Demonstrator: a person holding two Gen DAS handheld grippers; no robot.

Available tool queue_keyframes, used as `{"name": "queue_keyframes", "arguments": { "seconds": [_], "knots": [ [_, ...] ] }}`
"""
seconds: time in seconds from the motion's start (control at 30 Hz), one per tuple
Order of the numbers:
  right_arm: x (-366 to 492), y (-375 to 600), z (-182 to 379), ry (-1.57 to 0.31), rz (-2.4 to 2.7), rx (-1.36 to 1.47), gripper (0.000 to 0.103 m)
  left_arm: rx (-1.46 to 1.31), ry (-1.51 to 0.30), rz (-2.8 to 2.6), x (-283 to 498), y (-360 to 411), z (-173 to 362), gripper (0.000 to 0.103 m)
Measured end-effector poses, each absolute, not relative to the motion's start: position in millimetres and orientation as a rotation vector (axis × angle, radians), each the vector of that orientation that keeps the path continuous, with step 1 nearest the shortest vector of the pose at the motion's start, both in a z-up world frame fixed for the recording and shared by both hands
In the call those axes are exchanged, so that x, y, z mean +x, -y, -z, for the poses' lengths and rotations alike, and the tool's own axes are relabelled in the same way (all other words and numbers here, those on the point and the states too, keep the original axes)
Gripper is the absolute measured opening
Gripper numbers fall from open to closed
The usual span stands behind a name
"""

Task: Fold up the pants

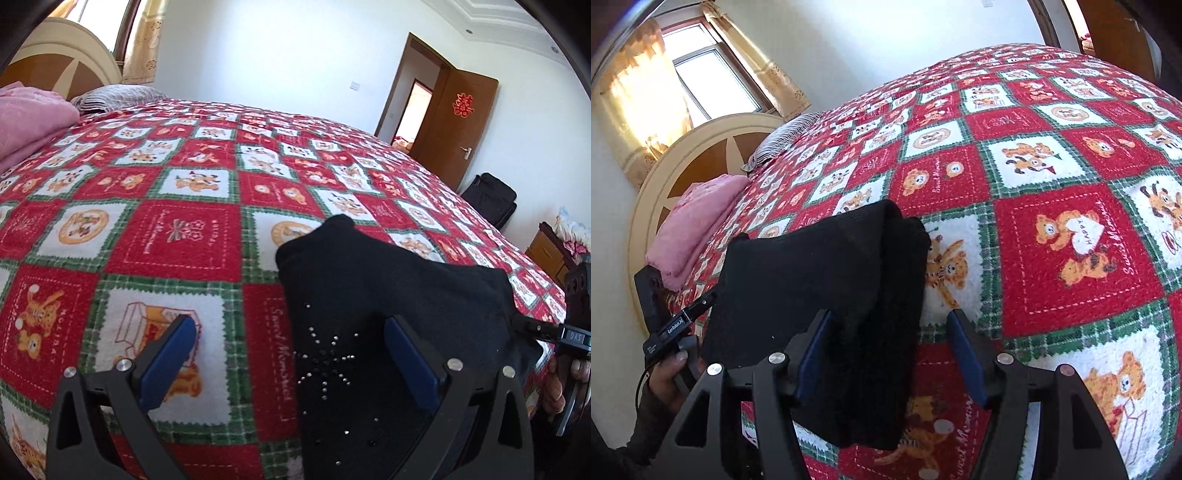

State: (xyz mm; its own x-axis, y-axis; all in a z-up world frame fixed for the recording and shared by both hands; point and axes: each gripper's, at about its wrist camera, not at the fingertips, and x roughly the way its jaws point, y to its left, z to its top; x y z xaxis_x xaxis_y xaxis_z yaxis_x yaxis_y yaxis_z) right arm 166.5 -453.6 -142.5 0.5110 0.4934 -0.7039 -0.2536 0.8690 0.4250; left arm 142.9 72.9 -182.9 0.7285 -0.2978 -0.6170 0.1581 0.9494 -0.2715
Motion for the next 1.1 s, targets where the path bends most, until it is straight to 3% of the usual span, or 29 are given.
{"name": "queue_keyframes", "arguments": {
  "seconds": [0.33,0.47,0.67,0.8,0.9,0.97,1.0,1.03,1.1],
  "knots": [
    [172,440,148,-0.899,-0.470,0.289,0.059,-0.155,-0.727,0.230,152,-67,187,0.103],
    [170,445,148,-0.889,-0.490,0.351,0.044,-0.162,-0.718,0.236,148,-68,185,0.103],
    [174,450,153,-0.898,-0.509,0.411,0.043,-0.168,-0.708,0.250,145,-67,184,0.098],
    [170,444,148,-0.879,-0.491,0.372,0.037,-0.175,-0.703,0.286,141,-61,182,0.079],
    [163,429,142,-0.851,-0.490,0.266,0.034,-0.179,-0.701,0.293,142,-60,183,0.076],
    [166,430,144,-0.862,-0.489,0.284,0.034,-0.193,-0.702,0.316,142,-61,183,0.064],
    [167,434,145,-0.867,-0.494,0.301,0.033,-0.198,-0.702,0.344,141,-60,182,0.045],
    [168,436,145,-0.870,-0.497,0.310,0.032,-0.209,-0.704,0.373,140,-58,182,0.038],
    [166,434,143,-0.864,-0.493,0.293,0.031,-0.191,-0.696,0.362,138,-55,180,0.038]
  ]
}}
